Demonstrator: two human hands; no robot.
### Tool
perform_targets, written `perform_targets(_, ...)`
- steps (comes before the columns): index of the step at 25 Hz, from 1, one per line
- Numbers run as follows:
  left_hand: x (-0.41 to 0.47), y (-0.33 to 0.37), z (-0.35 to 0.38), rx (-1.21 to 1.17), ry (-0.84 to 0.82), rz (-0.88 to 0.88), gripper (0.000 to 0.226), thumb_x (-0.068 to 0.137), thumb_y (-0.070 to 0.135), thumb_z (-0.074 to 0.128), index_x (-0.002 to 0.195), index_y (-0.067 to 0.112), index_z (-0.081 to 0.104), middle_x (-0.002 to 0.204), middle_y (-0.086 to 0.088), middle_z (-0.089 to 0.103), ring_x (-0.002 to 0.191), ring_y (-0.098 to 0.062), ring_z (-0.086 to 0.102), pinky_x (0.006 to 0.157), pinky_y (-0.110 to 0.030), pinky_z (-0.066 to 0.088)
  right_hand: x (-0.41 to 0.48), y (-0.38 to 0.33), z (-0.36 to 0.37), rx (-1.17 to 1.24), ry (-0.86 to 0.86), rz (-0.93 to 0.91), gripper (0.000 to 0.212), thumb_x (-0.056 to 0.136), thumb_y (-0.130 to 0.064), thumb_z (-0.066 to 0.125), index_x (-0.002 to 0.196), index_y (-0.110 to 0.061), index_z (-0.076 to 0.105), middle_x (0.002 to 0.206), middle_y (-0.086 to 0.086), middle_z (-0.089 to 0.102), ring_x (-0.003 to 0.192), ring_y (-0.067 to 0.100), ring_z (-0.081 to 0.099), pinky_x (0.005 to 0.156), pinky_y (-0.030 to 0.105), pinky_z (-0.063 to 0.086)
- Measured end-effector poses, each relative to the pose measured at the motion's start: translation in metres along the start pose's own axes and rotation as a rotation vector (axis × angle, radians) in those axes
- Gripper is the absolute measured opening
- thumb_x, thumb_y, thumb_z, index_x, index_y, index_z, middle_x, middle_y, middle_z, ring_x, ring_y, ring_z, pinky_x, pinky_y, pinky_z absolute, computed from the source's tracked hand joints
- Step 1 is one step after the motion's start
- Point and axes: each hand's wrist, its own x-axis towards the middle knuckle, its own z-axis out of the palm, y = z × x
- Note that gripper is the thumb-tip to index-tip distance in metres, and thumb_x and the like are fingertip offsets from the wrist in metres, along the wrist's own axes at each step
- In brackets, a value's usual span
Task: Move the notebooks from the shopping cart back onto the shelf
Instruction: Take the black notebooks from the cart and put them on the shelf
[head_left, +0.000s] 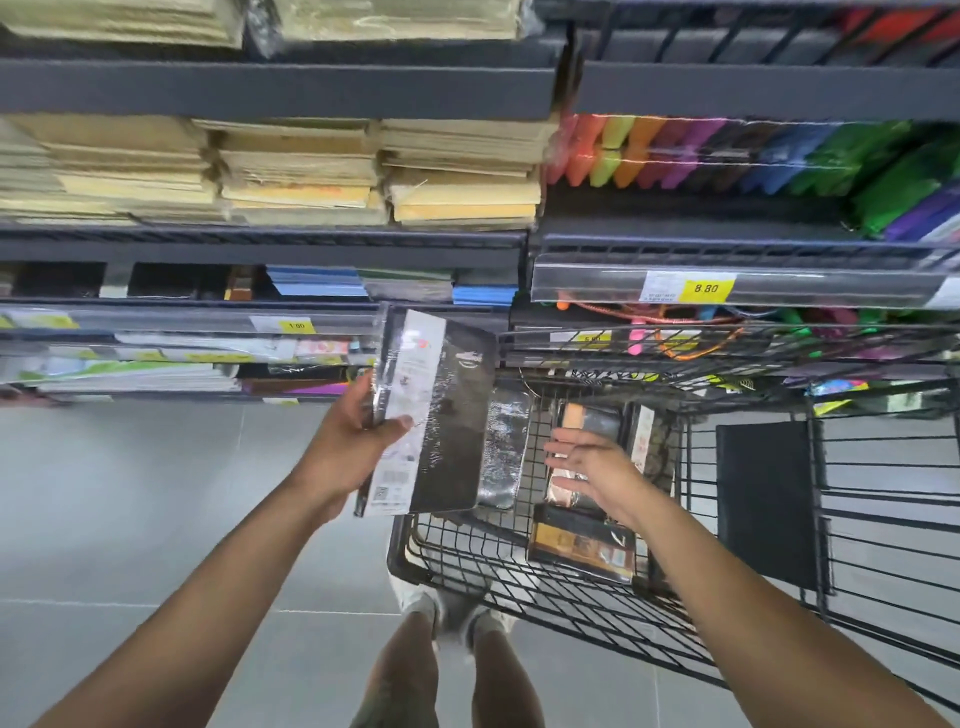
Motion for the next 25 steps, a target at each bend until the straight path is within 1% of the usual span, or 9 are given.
perform_targets(3, -0.005, -0.007, -0.038, 0.014, 0.103, -0.01, 0.05, 0.094, -0.004, 0.063, 0.131, 0.029, 0.06, 0.11, 0.004, 0.078, 0.101, -0.017, 0.074, 0.085, -0.037, 0.057, 0.017, 0.011, 0.012, -0.113, 0.008, 0.046, 0.037, 0.102, 0.006, 0.043, 0.129, -0.012, 0.061, 0.129, 0.008, 0.067, 0.116, 0.022, 0.064, 0.094, 0.036, 0.056)
perform_targets(7, -0.003, -0.025, -0.08, -0.061, 0.154, 0.003, 0.05, 0.094, -0.007, 0.059, 0.135, 0.022, 0.061, 0.114, 0.005, 0.076, 0.102, -0.01, 0.072, 0.08, -0.025, 0.056, 0.05, 0.035, 0.032, -0.256, 0.024, 0.102, 0.033, 0.102, 0.001, 0.049, 0.13, -0.013, 0.06, 0.13, 0.011, 0.064, 0.113, 0.026, 0.063, 0.09, 0.037, 0.055)
perform_targets(9, -0.001, -0.033, -0.096, -0.079, 0.185, 0.003, 0.046, 0.095, -0.007, 0.057, 0.133, 0.018, 0.061, 0.112, 0.002, 0.077, 0.096, -0.011, 0.073, 0.075, -0.027, 0.058, 0.07, 0.046, 0.044, -0.306, 0.053, 0.125, 0.035, 0.101, -0.002, 0.051, 0.134, -0.014, 0.056, 0.124, 0.013, 0.064, 0.109, 0.028, 0.063, 0.099, 0.047, 0.053)
perform_targets(11, 0.003, -0.046, -0.106, -0.068, 0.208, 0.017, 0.046, 0.095, -0.008, 0.057, 0.133, 0.018, 0.061, 0.115, -0.004, 0.076, 0.097, -0.018, 0.073, 0.082, -0.036, 0.057, 0.088, 0.059, 0.055, -0.349, 0.065, 0.159, 0.035, 0.096, -0.007, 0.055, 0.131, -0.012, 0.054, 0.122, 0.017, 0.064, 0.105, 0.025, 0.059, 0.105, 0.055, 0.048)
perform_targets(14, 0.012, -0.067, -0.115, -0.035, 0.222, 0.027, 0.046, 0.094, -0.009, 0.056, 0.13, 0.02, 0.061, 0.115, -0.006, 0.075, 0.1, -0.022, 0.071, 0.092, -0.043, 0.054, 0.107, 0.067, 0.073, -0.311, 0.108, 0.187, 0.021, 0.094, -0.015, 0.063, 0.113, -0.009, 0.054, 0.117, 0.011, 0.059, 0.105, 0.024, 0.056, 0.099, 0.042, 0.049)
perform_targets(16, 0.016, -0.079, -0.118, -0.014, 0.234, 0.018, 0.044, 0.095, -0.008, 0.058, 0.127, 0.022, 0.062, 0.111, -0.004, 0.077, 0.096, -0.022, 0.072, 0.095, -0.047, 0.053, 0.114, 0.066, 0.082, -0.278, 0.137, 0.189, 0.026, 0.095, -0.019, 0.064, 0.115, -0.013, 0.049, 0.113, 0.008, 0.057, 0.094, 0.021, 0.056, 0.082, 0.033, 0.048)
perform_targets(18, 0.019, -0.087, -0.119, -0.018, 0.244, 0.008, 0.043, 0.095, -0.007, 0.058, 0.123, 0.024, 0.063, 0.106, -0.002, 0.078, 0.092, -0.021, 0.072, 0.095, -0.049, 0.052, 0.118, 0.065, 0.088, -0.283, 0.17, 0.185, 0.031, 0.094, -0.025, 0.067, 0.115, -0.01, 0.049, 0.111, 0.007, 0.06, 0.092, 0.02, 0.057, 0.077, 0.032, 0.047)
perform_targets(21, 0.023, -0.098, -0.12, -0.022, 0.25, 0.001, 0.041, 0.095, -0.006, 0.059, 0.12, 0.025, 0.064, 0.103, -0.002, 0.078, 0.09, -0.022, 0.073, 0.094, -0.051, 0.053, 0.119, 0.067, 0.094, -0.294, 0.222, 0.175, 0.045, 0.09, -0.039, 0.071, 0.123, -0.01, 0.065, 0.116, 0.009, 0.07, 0.096, 0.025, 0.064, 0.087, 0.036, 0.054)
perform_targets(25, 0.025, -0.099, -0.12, -0.027, 0.246, 0.004, 0.04, 0.095, -0.005, 0.059, 0.124, 0.022, 0.062, 0.102, -0.003, 0.078, 0.087, -0.019, 0.074, 0.088, -0.045, 0.055, 0.11, 0.07, 0.096, -0.253, 0.284, 0.168, 0.043, 0.087, -0.041, 0.075, 0.118, -0.012, 0.067, 0.113, 0.006, 0.068, 0.103, 0.029, 0.064, 0.096, 0.037, 0.053)
